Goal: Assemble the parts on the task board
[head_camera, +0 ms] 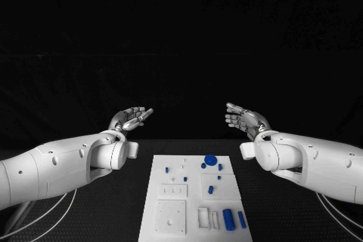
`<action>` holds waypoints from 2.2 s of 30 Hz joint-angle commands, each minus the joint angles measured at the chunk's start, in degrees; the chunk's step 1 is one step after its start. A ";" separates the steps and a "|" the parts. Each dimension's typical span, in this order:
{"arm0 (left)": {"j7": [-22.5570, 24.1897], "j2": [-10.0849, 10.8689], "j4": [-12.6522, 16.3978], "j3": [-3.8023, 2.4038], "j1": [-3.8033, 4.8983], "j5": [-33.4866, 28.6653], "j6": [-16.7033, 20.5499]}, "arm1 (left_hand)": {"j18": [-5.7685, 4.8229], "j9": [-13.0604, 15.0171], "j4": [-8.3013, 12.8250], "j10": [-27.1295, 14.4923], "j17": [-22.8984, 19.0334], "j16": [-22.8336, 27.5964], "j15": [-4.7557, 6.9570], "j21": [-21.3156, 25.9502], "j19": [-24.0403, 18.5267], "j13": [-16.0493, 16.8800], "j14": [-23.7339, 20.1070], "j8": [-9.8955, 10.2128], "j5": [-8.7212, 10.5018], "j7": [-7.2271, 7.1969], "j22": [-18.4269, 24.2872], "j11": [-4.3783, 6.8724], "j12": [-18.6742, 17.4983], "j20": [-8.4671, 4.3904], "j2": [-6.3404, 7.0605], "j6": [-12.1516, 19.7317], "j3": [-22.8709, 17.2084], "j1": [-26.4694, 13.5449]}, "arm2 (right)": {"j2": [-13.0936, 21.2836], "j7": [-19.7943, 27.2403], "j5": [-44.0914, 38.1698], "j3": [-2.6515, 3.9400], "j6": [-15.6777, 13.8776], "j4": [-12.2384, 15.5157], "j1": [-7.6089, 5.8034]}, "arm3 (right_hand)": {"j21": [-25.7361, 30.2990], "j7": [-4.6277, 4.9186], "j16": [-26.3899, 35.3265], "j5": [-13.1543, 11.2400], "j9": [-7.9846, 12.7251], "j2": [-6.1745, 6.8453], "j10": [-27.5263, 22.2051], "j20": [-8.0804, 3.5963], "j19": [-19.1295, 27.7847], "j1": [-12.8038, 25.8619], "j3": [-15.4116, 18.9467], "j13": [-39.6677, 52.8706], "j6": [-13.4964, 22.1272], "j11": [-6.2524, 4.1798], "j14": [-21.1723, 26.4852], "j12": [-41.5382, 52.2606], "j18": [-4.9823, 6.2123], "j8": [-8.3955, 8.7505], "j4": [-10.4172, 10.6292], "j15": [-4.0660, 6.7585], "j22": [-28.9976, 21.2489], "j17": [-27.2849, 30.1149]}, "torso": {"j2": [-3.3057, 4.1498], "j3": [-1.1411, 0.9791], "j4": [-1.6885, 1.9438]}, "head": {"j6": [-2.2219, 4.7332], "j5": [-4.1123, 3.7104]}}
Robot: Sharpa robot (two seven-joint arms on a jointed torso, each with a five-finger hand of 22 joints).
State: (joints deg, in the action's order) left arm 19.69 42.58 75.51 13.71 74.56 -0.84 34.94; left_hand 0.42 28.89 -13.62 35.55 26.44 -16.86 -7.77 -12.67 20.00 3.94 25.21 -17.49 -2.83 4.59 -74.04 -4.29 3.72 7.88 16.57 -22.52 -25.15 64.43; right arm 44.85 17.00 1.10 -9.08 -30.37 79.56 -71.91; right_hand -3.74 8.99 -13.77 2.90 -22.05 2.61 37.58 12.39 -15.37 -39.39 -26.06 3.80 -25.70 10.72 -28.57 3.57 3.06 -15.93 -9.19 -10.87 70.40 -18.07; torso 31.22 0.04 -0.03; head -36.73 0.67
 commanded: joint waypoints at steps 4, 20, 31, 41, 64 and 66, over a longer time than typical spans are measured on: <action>-2.92 -0.23 -0.14 0.06 0.20 -0.42 -4.15 | -0.37 1.49 -0.70 4.28 1.75 -2.34 -0.45 -2.31 1.93 0.73 3.47 -1.77 -0.45 2.82 -2.44 -1.77 1.50 -0.30 -0.83 -2.63 -0.80 4.09 | -0.01 -9.10 0.57 -1.70 12.55 -2.33 -2.37 | -1.52 3.45 -3.02 2.22 -1.26 0.50 5.32 0.11 -4.34 -8.23 -3.15 0.53 -3.76 2.05 -4.57 1.34 1.54 -2.55 -4.80 -2.14 5.84 -1.83 | 0.00 0.00 -0.01 | -0.01 0.00; -3.19 0.67 0.64 0.09 0.17 3.85 -10.50 | 3.21 -0.56 15.13 26.88 5.56 -11.67 2.85 -12.27 24.18 2.82 30.00 -5.02 -4.31 4.40 -2.04 -2.58 8.59 -8.21 -9.78 -23.22 3.98 14.49 | -2.72 -12.27 -51.21 -2.33 9.75 -9.67 -1.40 | -7.87 1.29 -14.13 3.24 -2.55 4.74 24.76 -1.21 -28.35 -23.00 -14.60 2.85 -21.44 -2.27 -28.01 6.61 10.14 -8.58 -7.32 5.20 4.33 -8.50 | 0.25 0.26 -0.05 | -0.90 0.40; -2.21 3.40 5.57 0.08 0.16 6.54 -14.10 | 3.44 -2.59 25.67 31.99 11.84 -15.03 7.00 -20.20 31.55 2.09 39.74 -2.40 -4.24 4.35 -2.32 -1.83 6.63 -12.38 -10.37 -27.10 -0.96 7.66 | -2.89 -12.95 -77.51 -2.31 11.91 -7.90 -1.32 | -18.68 -0.35 -26.56 3.43 -2.63 6.28 30.69 -8.30 -51.02 -25.47 -13.69 2.98 -26.61 -5.37 -47.17 5.33 11.94 -8.06 -7.38 11.92 6.03 -19.48 | 1.81 0.17 0.59 | -0.63 -0.68; -2.04 5.62 9.85 0.05 0.18 7.48 -14.37 | 3.07 -2.85 27.24 31.91 13.75 -15.50 7.20 -22.21 31.03 1.68 39.66 -1.54 -4.01 4.46 -2.17 -1.98 5.37 -12.96 -9.54 -26.82 -2.45 4.96 | -4.76 -16.15 -94.72 -2.29 14.26 -7.71 -0.59 | -34.99 -0.33 -45.74 3.43 -2.12 8.13 30.44 -13.71 -57.64 -26.49 -13.87 2.10 -26.29 -5.00 -49.39 1.39 11.94 -5.18 -7.09 11.64 6.20 -30.66 | 3.88 -0.01 2.03 | -0.78 -1.43; -1.89 5.45 11.21 0.04 0.18 7.34 -15.10 | 3.06 -3.01 26.77 30.68 14.70 -14.68 6.88 -23.02 29.87 1.17 38.70 -0.62 -3.77 4.58 -1.95 -2.24 3.83 -12.72 -8.18 -25.70 -3.30 2.08 | -8.84 -19.25 -106.43 -2.27 14.00 -10.78 1.73 | -39.54 -1.23 -49.21 2.45 -2.33 9.86 29.39 -13.92 -56.92 -26.75 -15.98 1.23 -25.62 -4.78 -48.25 0.18 11.94 -4.35 -6.26 11.42 5.98 -30.15 | 7.44 0.34 4.11 | -0.12 -2.98; -1.92 5.47 11.21 0.03 0.18 7.31 -15.21 | 3.06 -3.00 26.74 30.67 14.72 -14.63 6.85 -23.03 29.82 1.17 38.66 -0.61 -3.76 4.60 -1.94 -2.26 3.80 -12.70 -8.17 -25.67 -3.33 2.00 | -9.21 -19.70 -108.04 -2.28 13.74 -11.42 1.99 | -39.75 -1.35 -49.35 2.26 -2.34 10.04 29.22 -13.89 -56.86 -26.73 -16.16 1.13 -25.56 -4.82 -48.19 0.16 11.94 -4.29 -6.18 11.44 5.95 -30.00 | 7.64 0.39 4.21 | -0.07 -3.18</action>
State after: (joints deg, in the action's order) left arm 17.07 48.14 86.54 13.81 74.65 6.26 20.92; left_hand 2.77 25.95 13.14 66.77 41.11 -31.72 -0.93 -35.49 50.27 5.16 64.16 -18.36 -6.82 9.29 -74.92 -6.53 7.75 -4.80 8.48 -48.50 -28.26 66.97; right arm 35.86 -1.27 -102.44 -11.38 -17.33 68.48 -70.13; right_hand -43.25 8.11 -62.91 5.48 -24.30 12.18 67.15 -0.35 -71.44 -66.11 -41.93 4.97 -51.30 5.95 -77.16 4.10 12.65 -20.57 -15.40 0.69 74.93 -48.12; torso 38.36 0.34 3.91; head -36.88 -2.28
